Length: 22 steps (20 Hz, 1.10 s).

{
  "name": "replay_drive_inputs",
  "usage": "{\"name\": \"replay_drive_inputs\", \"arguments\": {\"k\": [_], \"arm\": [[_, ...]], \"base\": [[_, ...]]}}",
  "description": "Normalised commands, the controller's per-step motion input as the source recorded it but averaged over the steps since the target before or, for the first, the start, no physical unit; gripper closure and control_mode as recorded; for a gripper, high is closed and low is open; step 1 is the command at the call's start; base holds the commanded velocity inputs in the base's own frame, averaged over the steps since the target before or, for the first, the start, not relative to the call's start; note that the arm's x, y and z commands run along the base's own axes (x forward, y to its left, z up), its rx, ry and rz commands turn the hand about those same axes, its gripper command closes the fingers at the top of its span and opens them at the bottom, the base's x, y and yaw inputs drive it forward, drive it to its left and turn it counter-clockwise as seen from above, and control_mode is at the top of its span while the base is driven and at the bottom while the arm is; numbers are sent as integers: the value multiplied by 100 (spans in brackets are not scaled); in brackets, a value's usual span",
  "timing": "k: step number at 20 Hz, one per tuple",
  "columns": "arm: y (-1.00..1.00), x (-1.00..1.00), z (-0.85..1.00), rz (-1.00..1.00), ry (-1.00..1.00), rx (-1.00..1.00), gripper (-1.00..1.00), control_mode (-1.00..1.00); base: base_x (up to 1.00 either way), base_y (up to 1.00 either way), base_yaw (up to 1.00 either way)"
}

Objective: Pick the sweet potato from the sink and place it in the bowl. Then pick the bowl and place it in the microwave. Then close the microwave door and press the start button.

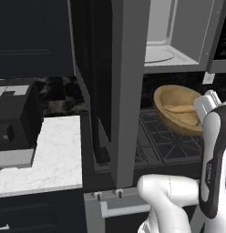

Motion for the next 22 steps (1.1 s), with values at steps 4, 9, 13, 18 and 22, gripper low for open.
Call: {"name": "replay_drive_inputs", "arguments": {"k": [4, 9, 13, 18, 22], "arm": [[25, 95, 51, 0, -18, 17, 100, -100], [3, 84, 47, 0, -26, 16, 100, -100], [14, 70, 51, 0, -15, 6, 100, -100], [13, 61, 52, 0, 0, -12, 100, -100], [0, 54, 35, 0, 2, -26, 100, -100]], "base": [[0, 0, 0], [0, 0, 0], [0, 0, 0], [0, 0, 0], [0, 0, 0]]}}
